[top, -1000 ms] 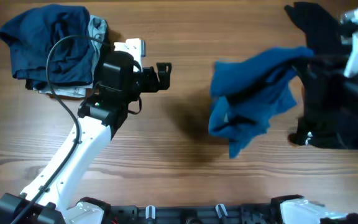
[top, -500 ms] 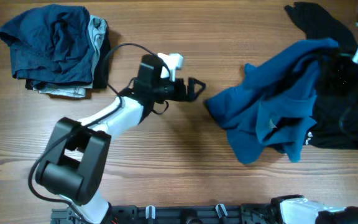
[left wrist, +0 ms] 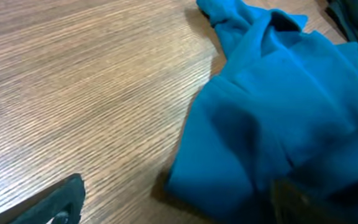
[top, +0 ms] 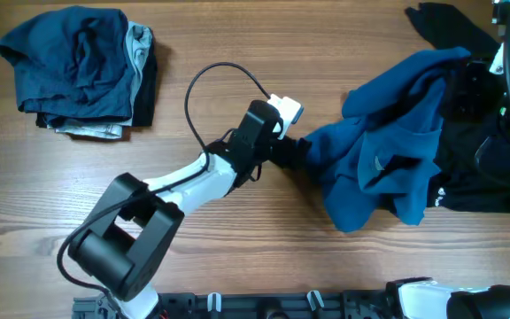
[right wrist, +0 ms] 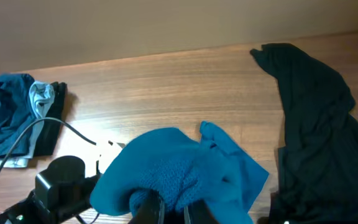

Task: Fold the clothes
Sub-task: 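Grasp the shirt's left edge with the left gripper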

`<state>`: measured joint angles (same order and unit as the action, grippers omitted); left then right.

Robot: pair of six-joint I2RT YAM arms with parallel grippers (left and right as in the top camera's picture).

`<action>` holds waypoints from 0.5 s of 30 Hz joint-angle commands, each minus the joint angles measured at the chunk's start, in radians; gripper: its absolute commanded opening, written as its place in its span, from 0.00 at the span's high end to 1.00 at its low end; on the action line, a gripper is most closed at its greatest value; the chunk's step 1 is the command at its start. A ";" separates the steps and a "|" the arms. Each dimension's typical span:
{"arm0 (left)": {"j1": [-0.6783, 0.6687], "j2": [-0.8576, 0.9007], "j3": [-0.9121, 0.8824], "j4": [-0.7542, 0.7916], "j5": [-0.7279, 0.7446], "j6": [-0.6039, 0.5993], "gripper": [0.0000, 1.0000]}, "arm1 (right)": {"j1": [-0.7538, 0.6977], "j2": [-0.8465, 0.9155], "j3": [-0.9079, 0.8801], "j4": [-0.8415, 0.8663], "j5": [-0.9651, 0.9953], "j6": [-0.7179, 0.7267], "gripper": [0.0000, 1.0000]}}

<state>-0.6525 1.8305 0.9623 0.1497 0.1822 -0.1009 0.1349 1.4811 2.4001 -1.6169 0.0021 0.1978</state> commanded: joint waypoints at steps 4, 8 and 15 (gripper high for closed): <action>0.000 0.074 0.005 0.084 -0.028 -0.019 0.07 | 0.002 -0.003 0.013 0.010 0.020 0.015 0.96; -0.015 0.115 0.005 0.167 -0.054 0.024 0.07 | 0.002 -0.003 0.013 0.010 0.020 0.015 0.96; -0.094 0.194 0.005 0.210 -0.077 0.098 0.07 | 0.002 -0.003 0.013 0.010 0.020 0.014 0.96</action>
<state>-0.7300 1.9850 0.9623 0.3534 0.1379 -0.0444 0.1349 1.4811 2.4001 -1.6169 0.0021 0.1978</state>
